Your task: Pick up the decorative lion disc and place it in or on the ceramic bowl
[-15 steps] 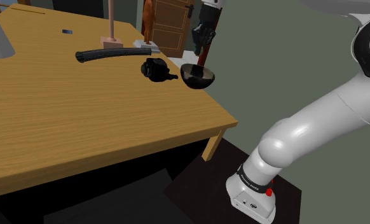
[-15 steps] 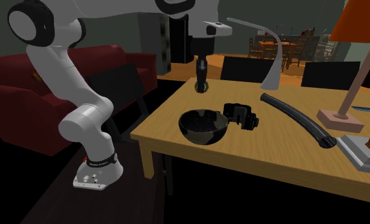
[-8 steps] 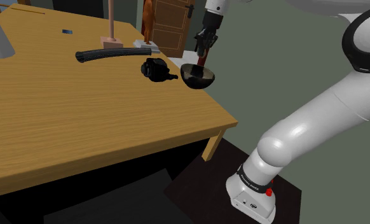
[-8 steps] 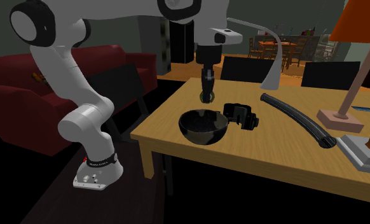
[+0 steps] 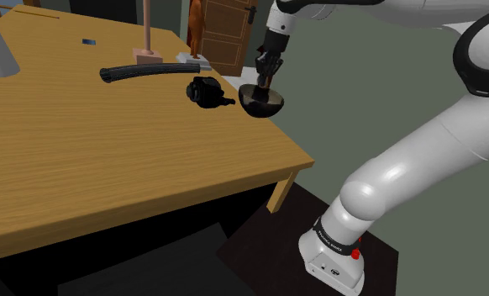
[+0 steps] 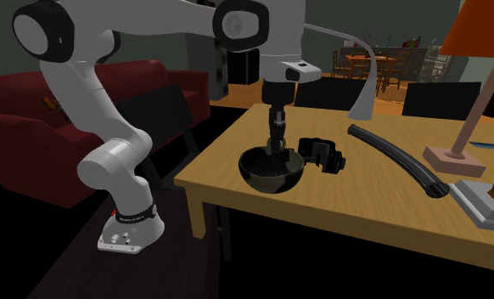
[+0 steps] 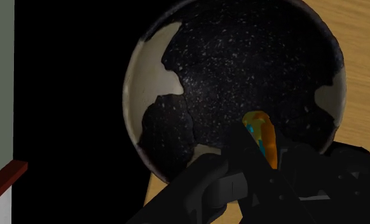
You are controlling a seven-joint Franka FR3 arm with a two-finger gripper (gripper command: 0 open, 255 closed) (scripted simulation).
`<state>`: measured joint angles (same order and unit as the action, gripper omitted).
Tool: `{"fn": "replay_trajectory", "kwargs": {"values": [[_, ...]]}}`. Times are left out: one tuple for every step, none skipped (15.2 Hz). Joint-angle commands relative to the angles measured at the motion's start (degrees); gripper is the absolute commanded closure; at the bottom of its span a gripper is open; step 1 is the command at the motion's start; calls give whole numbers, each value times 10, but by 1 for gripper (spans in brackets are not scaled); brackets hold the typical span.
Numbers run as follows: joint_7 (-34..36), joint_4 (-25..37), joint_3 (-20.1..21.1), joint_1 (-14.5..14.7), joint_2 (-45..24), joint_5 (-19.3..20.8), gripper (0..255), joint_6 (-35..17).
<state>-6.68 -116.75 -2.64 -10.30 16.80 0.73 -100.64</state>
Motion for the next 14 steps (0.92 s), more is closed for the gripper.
{"fn": "replay_trajectory", "kwargs": {"values": [[0, -18, 0, 0, 2, 0, 255, -16], [0, -18, 0, 0, 2, 0, 255, -16], [0, -18, 0, 0, 2, 0, 255, -16], [0, -18, 0, 0, 2, 0, 255, -16], [0, -18, 0, 0, 2, 0, 255, -16], [0, -18, 0, 0, 2, 0, 255, -16], [0, -18, 0, 0, 2, 0, 255, -16], [0, -18, 0, 0, 2, 0, 255, -16], [0, -18, 0, 0, 2, 0, 0, -16], [0, -18, 0, 0, 2, 0, 0, -16], [0, -18, 0, 0, 2, 0, 0, -16], [0, -18, 0, 0, 2, 0, 0, -16], [0, -18, 0, 0, 2, 0, 0, -16], [0, -18, 0, 0, 2, 0, 0, -16]]}}
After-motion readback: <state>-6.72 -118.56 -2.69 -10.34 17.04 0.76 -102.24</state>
